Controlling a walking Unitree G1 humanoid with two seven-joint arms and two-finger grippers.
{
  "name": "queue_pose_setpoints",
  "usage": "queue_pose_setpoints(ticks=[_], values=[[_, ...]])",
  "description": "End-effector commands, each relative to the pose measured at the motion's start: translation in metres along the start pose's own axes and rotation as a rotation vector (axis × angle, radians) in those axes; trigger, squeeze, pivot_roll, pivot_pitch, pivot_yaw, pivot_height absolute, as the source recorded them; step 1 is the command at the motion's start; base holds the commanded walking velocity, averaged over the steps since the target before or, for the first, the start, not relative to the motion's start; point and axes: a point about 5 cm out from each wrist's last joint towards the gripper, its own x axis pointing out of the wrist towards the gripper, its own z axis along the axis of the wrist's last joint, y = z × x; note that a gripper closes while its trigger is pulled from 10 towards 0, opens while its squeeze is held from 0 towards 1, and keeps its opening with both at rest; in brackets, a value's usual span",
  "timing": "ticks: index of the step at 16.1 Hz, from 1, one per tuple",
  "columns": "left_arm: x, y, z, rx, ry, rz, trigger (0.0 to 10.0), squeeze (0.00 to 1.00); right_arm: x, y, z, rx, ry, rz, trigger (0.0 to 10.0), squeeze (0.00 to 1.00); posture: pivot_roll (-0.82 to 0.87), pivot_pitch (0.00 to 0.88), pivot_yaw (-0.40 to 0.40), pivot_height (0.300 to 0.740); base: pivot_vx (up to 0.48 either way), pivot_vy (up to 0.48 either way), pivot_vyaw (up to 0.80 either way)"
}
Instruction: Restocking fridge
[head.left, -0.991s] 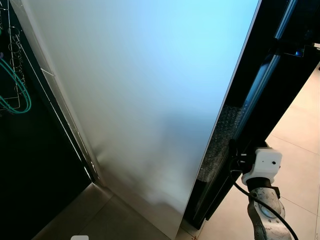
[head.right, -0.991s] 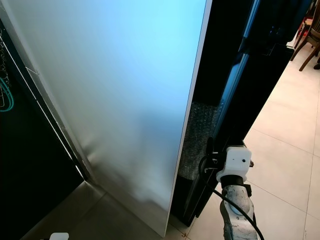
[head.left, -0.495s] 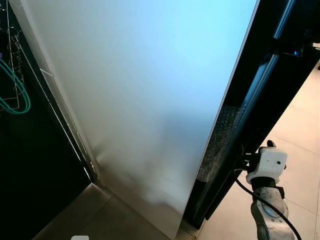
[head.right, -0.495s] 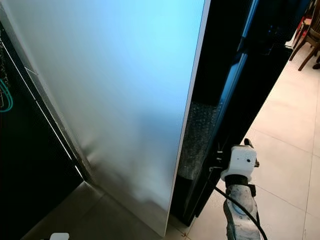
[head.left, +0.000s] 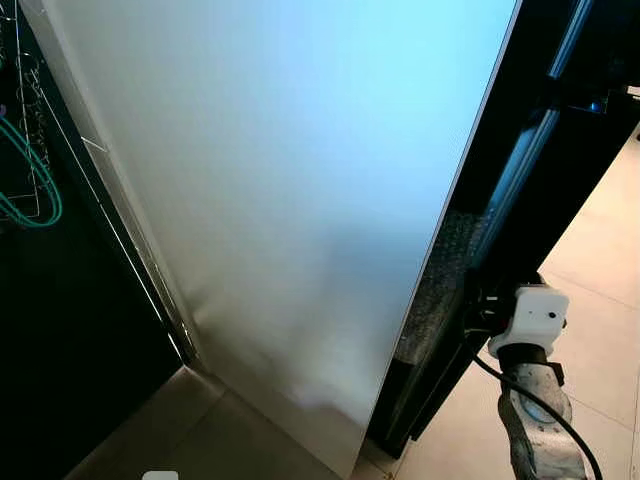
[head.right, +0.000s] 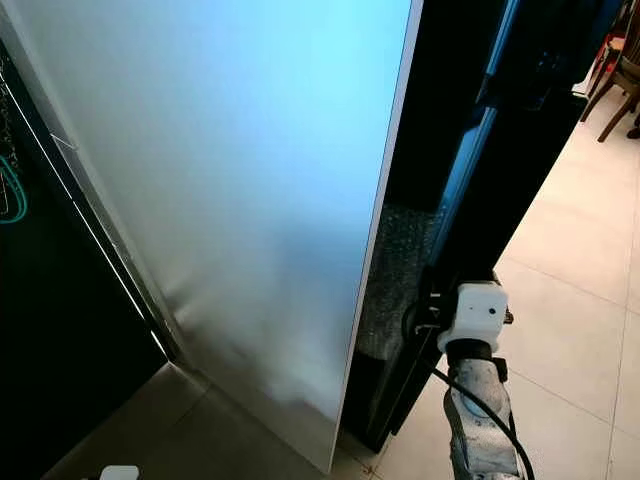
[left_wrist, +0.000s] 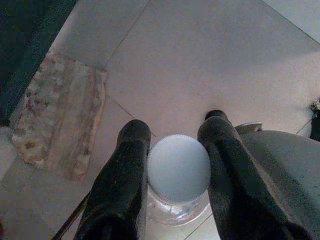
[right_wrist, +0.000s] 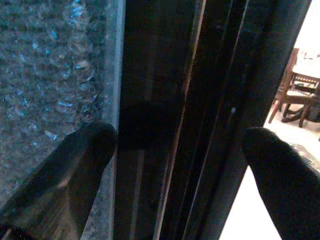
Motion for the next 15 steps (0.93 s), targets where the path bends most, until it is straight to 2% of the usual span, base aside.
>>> queue_pose_setpoints(ticks=[1,4,8,10,15], values=[[-0.001,0.0,-0.007,0.002,0.023,-0.002,10.0,0.0,0.001,-0.007,0.001,-0.013,-0.006,-0.028,10.0,0.0,-0.03,0.0,-0.052,0.74,0.0,0.0,0.0],[-0.001,0.001,-0.007,-0.001,0.025,0.001,10.0,0.0,-0.002,-0.021,0.003,-0.037,-0.019,-0.107,10.0,0.0,-0.03,0.0,-0.047,0.74,0.0,0.0,0.0],[-0.001,0.0,-0.009,0.0,0.028,0.0,10.0,0.0,-0.004,-0.031,0.003,-0.054,-0.021,-0.146,10.0,0.0,-0.03,0.0,-0.045,0.74,0.0,0.0,0.0],[-0.001,0.0,-0.009,-0.002,0.028,0.0,10.0,0.0,-0.006,-0.041,0.002,-0.079,-0.011,-0.183,10.0,0.0,-0.03,0.0,-0.045,0.74,0.0,0.0,0.0],[-0.001,0.0,-0.009,0.0,0.031,-0.003,10.0,0.0,-0.021,-0.079,-0.012,-0.103,0.075,-0.378,10.0,0.0,-0.04,0.0,-0.042,0.74,0.0,0.0,0.0]])
